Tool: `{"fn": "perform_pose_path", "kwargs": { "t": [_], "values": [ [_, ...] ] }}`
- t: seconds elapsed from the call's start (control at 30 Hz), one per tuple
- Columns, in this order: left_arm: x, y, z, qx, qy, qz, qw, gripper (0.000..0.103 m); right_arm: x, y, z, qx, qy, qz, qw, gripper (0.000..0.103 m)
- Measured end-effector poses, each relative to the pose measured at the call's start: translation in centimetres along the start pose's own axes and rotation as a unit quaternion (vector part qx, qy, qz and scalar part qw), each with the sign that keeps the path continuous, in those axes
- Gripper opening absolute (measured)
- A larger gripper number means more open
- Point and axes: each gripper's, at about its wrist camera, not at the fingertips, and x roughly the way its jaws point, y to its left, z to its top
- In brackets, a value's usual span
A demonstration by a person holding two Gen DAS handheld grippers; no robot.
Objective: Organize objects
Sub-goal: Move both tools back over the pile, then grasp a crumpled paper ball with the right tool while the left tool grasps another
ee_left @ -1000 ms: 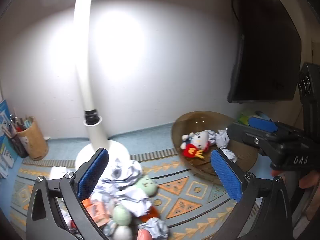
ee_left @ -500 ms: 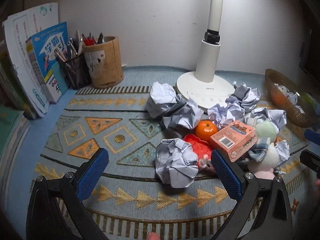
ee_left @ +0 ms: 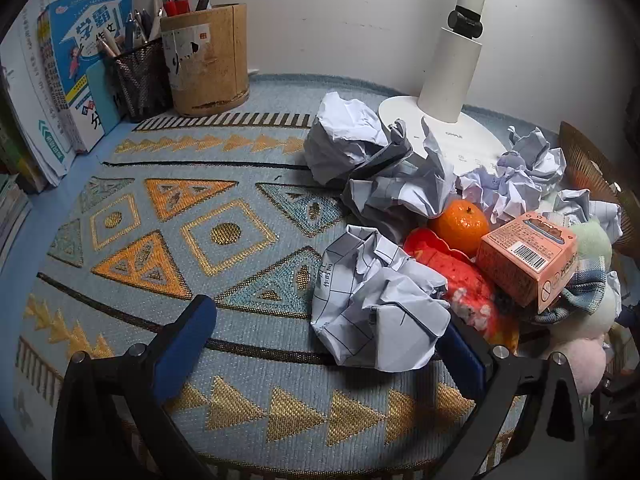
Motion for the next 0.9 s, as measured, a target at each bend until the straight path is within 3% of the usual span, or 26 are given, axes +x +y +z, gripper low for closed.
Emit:
{"fn": "perform_pose_path", "kwargs": {
  "t": [0.43,0.57,0.7,0.8,0.87,0.9],
  "values": [
    [0.0,0.2,0.2,0.0,0.0,0.0,1.0,0.103,-0.5,-0.3,0.0,0.004,-0.002,0.004,1.0,0.103],
    [0.1,0.2,0.2,0.0,0.0,0.0,1.0,0.103,-1.0,-1.1,-0.1,0.026,-0.013,0.025,0.999,0.103],
    [0.1,0.2,0.3,-0.004,-0.001,0.002,1.0,0.103,-1.5,-1.4,-0.2,0.044,-0.022,0.03,0.998,0.097],
    [0.1,0.2,0.4,-0.005,0.0,0.004,1.0,0.103,-1.8,-1.1,-0.1,0.042,-0.032,0.036,0.998,0.078],
    [0.0,0.5,0.4,-0.008,-0.003,-0.003,1.0,0.101,-2.1,-0.8,-0.1,0.037,-0.041,0.07,0.996,0.05],
    [-0.5,0.7,0.4,-0.012,-0.018,-0.015,0.9997,0.069,-2.3,-0.8,-0.1,0.037,-0.045,0.079,0.995,0.039]
  ]
}}
